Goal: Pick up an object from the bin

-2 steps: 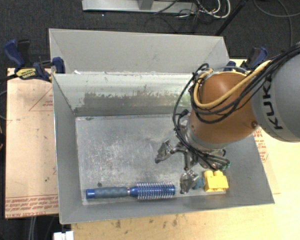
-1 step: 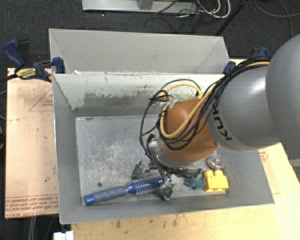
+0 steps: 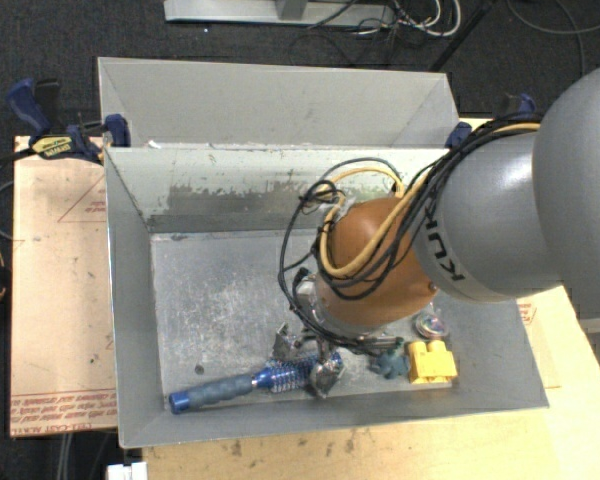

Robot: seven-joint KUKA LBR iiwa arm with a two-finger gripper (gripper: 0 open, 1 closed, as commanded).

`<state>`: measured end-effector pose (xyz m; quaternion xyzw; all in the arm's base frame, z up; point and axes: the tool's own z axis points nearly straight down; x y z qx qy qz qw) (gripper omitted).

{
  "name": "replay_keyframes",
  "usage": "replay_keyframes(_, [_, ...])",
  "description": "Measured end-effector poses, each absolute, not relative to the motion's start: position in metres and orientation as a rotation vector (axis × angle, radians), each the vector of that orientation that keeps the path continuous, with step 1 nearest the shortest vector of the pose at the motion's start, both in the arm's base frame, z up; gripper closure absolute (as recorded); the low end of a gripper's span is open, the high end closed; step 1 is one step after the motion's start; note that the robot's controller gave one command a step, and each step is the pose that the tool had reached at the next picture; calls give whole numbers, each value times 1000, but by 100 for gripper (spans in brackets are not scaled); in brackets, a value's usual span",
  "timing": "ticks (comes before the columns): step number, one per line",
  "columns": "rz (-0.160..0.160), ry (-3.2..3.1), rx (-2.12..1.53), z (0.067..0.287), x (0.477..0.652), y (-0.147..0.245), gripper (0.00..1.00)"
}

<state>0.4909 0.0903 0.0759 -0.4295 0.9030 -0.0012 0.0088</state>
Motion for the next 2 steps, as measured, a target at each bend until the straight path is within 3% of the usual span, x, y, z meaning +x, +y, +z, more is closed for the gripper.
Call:
replay_keyframes(1, [-2, 2865, -1265, 199, 495, 83, 100])
replay_keyframes(2, [-1, 2853, -1300, 248, 499, 81, 100])
